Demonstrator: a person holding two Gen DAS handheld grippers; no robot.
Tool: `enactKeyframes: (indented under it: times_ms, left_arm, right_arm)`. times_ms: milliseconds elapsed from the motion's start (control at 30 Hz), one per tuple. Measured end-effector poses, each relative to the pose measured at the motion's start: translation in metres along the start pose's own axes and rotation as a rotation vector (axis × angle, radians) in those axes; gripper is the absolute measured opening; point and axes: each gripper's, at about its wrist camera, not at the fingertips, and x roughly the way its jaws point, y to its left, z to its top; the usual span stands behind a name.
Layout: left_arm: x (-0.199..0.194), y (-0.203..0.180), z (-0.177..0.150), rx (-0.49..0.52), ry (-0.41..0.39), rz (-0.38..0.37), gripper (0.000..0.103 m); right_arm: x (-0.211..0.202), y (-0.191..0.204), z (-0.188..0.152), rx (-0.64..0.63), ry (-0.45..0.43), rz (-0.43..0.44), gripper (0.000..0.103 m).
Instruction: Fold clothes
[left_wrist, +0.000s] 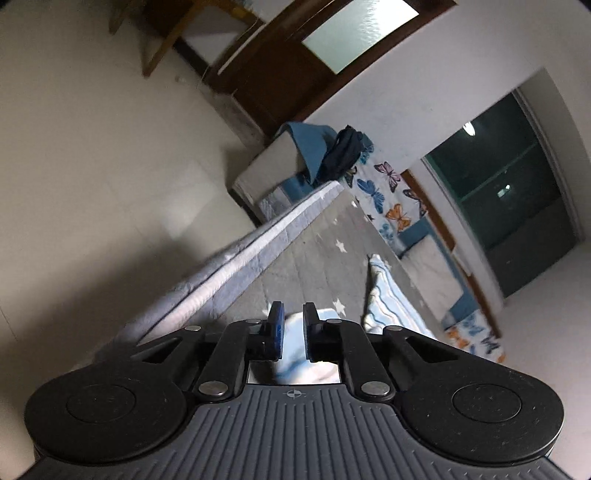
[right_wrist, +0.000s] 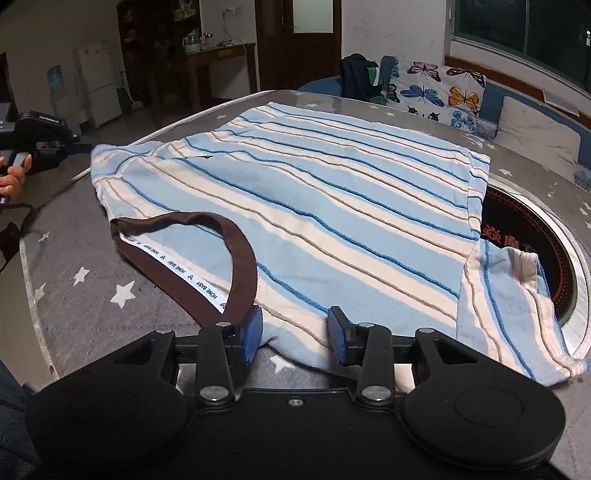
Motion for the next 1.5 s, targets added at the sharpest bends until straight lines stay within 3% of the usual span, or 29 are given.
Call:
enactKeyframes:
  times_ms: [33, 100, 200, 300, 367, 433, 533, 700, 867, 1067, 1167, 1233, 1400, 1500]
  left_arm:
    - [-0.002, 0.002, -0.001, -0.008, 0.006, 0.002, 0.041]
    - [-0.003, 0.004, -0.005, -0.029, 0.004, 0.000, 0.049]
    - [0.001, 0.005, -0.011, -0.055, 0.028, -0.013, 0.051]
    - [0.010, 0.002, -0.014, -0.052, 0.050, 0.000, 0.050]
    - [0.015, -0.002, -0.017, -0.029, 0.046, 0.012, 0.040]
    - [0.019, -0.008, -0.019, 0.009, 0.044, 0.009, 0.014]
    - [0.019, -0.017, -0.020, 0.049, 0.023, -0.009, 0.007]
    - [0.003, -0.055, -0.021, 0.193, -0.022, -0.116, 0.006]
    - [0.004, -0.109, -0.043, 0.415, 0.059, -0.247, 0.006]
    - [0.038, -0.150, -0.102, 0.620, 0.294, -0.330, 0.008]
    - [0.054, -0.152, -0.123, 0.666, 0.394, -0.321, 0.014]
    - [0.059, -0.151, -0.130, 0.680, 0.435, -0.327, 0.024]
    - [0.053, -0.152, -0.114, 0.676, 0.363, -0.338, 0.024]
    - [0.059, -0.149, -0.100, 0.648, 0.312, -0.283, 0.027]
  right_arm:
    - [0.000, 0.000, 0.000, 0.001, -0.001, -0.002, 0.043]
    - [-0.002, 0.000, 0.001, 0.002, -0.005, -0.006, 0.044]
    - [-0.007, 0.000, 0.002, -0.005, -0.016, -0.009, 0.045]
    - [-0.011, -0.003, 0.002, 0.000, -0.023, -0.018, 0.046]
    - [-0.012, -0.005, 0.001, 0.007, -0.023, -0.026, 0.047]
    - [-0.013, -0.008, 0.000, 0.014, -0.021, -0.032, 0.047]
    - [-0.012, -0.010, -0.002, 0.018, -0.014, -0.035, 0.047]
    - [-0.010, -0.013, -0.005, 0.023, -0.011, -0.033, 0.047]
    - [-0.011, -0.014, -0.006, 0.029, -0.018, -0.029, 0.047]
    - [-0.017, -0.016, -0.009, 0.051, -0.029, -0.031, 0.047]
    - [-0.023, -0.018, -0.012, 0.071, -0.041, -0.035, 0.047]
    - [-0.030, -0.022, -0.014, 0.091, -0.052, -0.042, 0.047]
    - [-0.045, -0.037, -0.021, 0.162, -0.083, -0.092, 0.047]
    - [-0.053, -0.052, -0.026, 0.229, -0.104, -0.146, 0.047]
